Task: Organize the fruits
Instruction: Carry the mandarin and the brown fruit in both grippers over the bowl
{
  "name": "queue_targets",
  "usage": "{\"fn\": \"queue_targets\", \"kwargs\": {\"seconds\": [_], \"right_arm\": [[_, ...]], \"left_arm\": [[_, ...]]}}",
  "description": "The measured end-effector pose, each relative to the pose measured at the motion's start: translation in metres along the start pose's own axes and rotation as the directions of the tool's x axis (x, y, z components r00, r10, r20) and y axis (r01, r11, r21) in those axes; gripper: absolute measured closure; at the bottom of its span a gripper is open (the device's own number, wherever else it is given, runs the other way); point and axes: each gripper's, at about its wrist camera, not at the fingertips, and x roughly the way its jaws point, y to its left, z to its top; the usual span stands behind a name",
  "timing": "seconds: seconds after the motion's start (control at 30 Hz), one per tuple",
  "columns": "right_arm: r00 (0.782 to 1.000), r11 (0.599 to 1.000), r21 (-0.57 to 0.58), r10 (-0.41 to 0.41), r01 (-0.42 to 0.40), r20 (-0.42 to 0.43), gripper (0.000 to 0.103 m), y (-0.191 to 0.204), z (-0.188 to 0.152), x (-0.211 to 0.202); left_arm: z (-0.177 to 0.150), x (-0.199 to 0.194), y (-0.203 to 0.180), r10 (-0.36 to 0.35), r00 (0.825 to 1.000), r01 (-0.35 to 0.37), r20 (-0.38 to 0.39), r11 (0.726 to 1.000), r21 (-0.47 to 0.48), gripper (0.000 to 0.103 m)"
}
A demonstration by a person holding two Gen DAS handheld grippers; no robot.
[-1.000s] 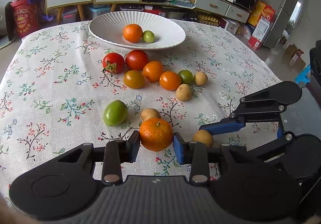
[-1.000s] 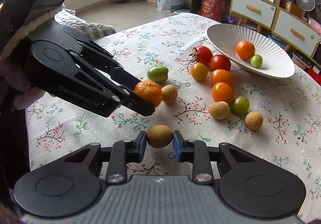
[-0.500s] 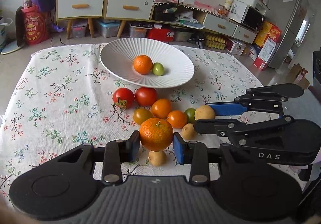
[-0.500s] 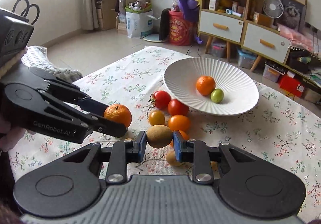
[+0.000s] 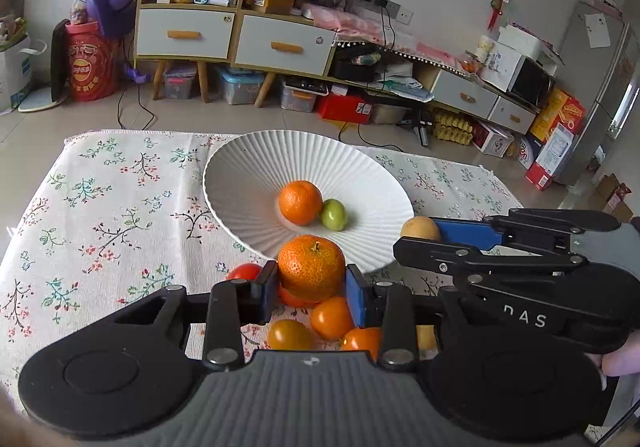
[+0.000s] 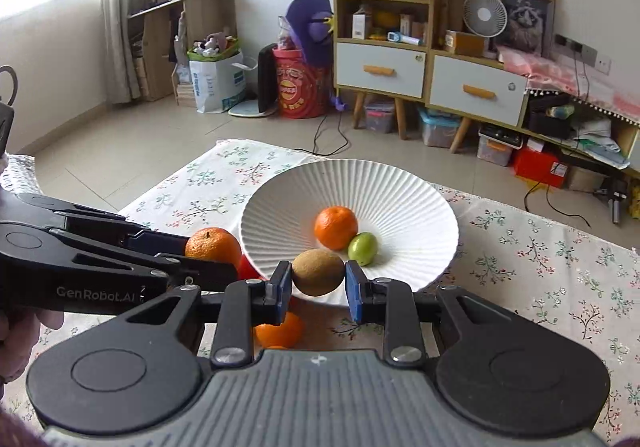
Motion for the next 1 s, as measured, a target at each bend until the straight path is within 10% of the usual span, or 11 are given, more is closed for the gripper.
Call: {"fn": "queue_targets", "kwargs": {"seconds": [1.0], "right_arm": [[0.997,0.998,0.036,-0.044,0.046,-0.067,0.077,-0.042,0.005,0.047]], "left_arm": [[0.021,0.068,-0.004,0.005,1.000,-0.005,-0.027,1.000,-0.011,0.071]]}}
